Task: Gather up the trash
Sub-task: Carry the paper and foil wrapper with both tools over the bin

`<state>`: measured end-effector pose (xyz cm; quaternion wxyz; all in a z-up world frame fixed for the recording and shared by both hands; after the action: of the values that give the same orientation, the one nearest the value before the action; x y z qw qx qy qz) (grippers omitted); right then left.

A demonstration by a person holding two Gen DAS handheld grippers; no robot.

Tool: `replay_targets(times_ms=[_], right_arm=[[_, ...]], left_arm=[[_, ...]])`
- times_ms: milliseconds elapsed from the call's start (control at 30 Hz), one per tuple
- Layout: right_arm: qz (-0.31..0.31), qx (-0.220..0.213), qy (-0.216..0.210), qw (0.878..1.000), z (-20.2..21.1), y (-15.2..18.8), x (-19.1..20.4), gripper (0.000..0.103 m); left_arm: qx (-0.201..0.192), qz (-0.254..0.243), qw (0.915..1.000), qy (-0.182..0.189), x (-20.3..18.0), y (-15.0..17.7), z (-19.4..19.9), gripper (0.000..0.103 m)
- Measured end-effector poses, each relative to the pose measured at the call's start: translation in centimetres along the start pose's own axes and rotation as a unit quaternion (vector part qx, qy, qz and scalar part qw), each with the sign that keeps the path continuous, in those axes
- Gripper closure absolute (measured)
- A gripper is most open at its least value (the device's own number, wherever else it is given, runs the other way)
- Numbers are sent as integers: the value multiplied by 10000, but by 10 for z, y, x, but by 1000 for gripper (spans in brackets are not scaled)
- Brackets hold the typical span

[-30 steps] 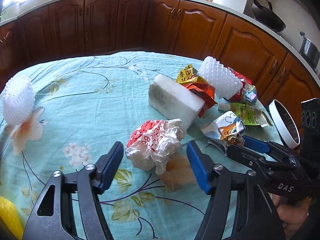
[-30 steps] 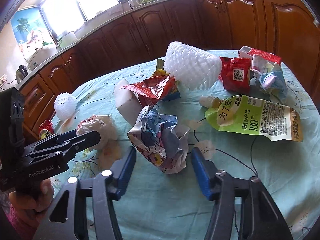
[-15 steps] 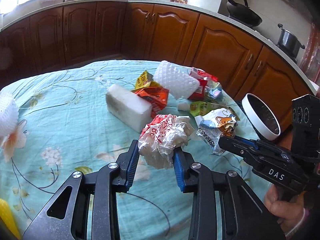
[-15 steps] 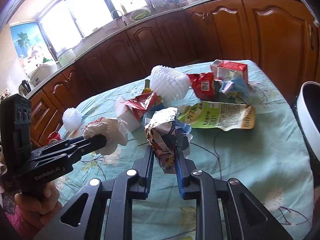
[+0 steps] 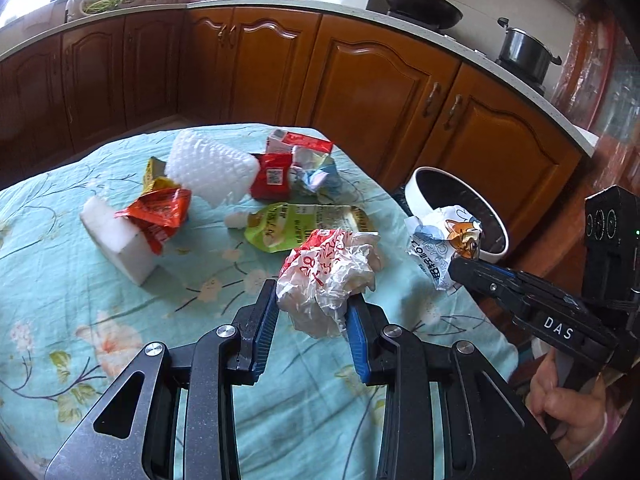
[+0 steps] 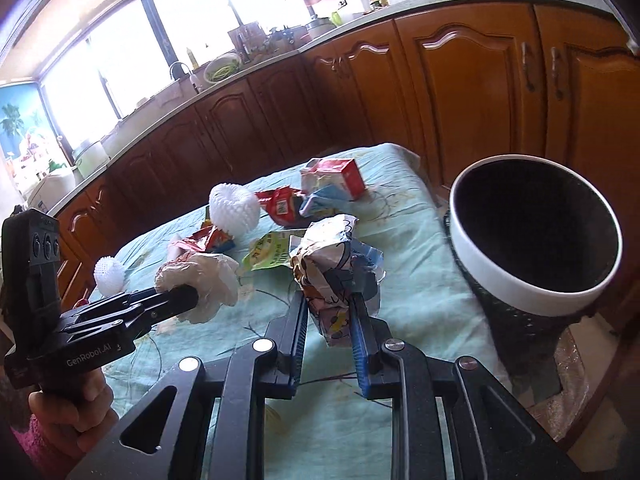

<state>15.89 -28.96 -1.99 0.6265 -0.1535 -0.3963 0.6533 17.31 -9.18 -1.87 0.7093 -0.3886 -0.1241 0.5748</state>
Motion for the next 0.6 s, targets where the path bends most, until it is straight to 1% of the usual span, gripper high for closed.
replay_targets(times_ms=[267,600], right_arm=[[-302,-192,300,9989,17,-4,-40,82],[-643,-427,657,9949,37,-16,-93,82]], left_arm=[[43,-221,9995,238,-36,-11,-14,72],[101,-641,9969,451,-91,-33,-43,72]])
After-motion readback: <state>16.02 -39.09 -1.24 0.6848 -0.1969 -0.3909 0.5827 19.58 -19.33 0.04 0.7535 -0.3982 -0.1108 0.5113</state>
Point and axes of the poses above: each gripper's, at about its wrist camera, not at the fingertips, and z roughly against the way its jaws point, x to its left, y to its underside, the point moved 1 cm from there along -z, roughly the way its jaws point, and after that the axes turned 3 degrees about y, right-handed, at the moved point
